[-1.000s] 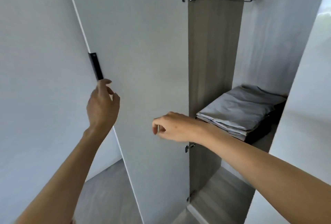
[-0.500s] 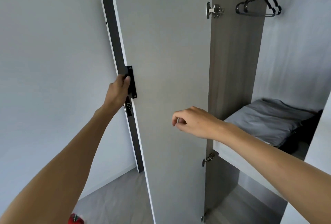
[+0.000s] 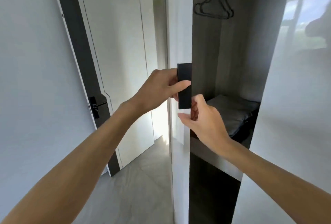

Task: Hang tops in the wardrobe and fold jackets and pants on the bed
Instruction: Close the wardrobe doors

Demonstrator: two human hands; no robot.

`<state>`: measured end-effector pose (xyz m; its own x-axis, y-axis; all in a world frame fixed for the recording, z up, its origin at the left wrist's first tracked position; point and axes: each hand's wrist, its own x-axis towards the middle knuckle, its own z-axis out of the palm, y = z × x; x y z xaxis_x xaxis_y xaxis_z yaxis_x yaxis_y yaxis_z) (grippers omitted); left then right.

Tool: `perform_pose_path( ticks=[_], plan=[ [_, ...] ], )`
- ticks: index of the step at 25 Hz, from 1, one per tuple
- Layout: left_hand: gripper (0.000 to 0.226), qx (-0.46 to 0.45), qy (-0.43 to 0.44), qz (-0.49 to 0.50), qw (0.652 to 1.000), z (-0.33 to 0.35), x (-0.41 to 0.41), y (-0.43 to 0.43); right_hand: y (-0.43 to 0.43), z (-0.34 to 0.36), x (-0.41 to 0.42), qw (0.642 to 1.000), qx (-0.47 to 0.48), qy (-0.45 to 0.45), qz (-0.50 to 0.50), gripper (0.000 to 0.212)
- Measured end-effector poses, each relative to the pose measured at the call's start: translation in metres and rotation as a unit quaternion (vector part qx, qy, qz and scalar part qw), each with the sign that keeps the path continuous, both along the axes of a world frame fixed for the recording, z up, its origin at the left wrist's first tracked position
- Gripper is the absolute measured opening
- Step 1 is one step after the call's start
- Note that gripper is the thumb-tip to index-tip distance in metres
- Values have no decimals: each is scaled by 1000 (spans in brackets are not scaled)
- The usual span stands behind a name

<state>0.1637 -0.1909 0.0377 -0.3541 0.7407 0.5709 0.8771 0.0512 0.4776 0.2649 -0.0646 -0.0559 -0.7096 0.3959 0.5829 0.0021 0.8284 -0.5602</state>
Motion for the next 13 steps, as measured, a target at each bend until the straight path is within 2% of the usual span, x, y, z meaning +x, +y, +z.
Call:
perform_pose_path(
  ticks=[3,7,9,11,13],
  plan=[
    [24,-52,79,1,996,-9,20,55,47,-2,39,990,46,-5,-131,29],
    [52,-144,101,-17,984,-23,27,104,104,-5,63,977,46,11,-206,19],
    [54,-168,111,-29,979,-27,27,126,129,-3,67,967,78,-8,-243,21],
    [48,-207,117,-39,971,-30,22,144,146,0,69,938,156,-56,-304,32],
    [45,-248,110,-59,961,-35,15,159,158,1,69,894,227,-99,-375,40]
  ],
)
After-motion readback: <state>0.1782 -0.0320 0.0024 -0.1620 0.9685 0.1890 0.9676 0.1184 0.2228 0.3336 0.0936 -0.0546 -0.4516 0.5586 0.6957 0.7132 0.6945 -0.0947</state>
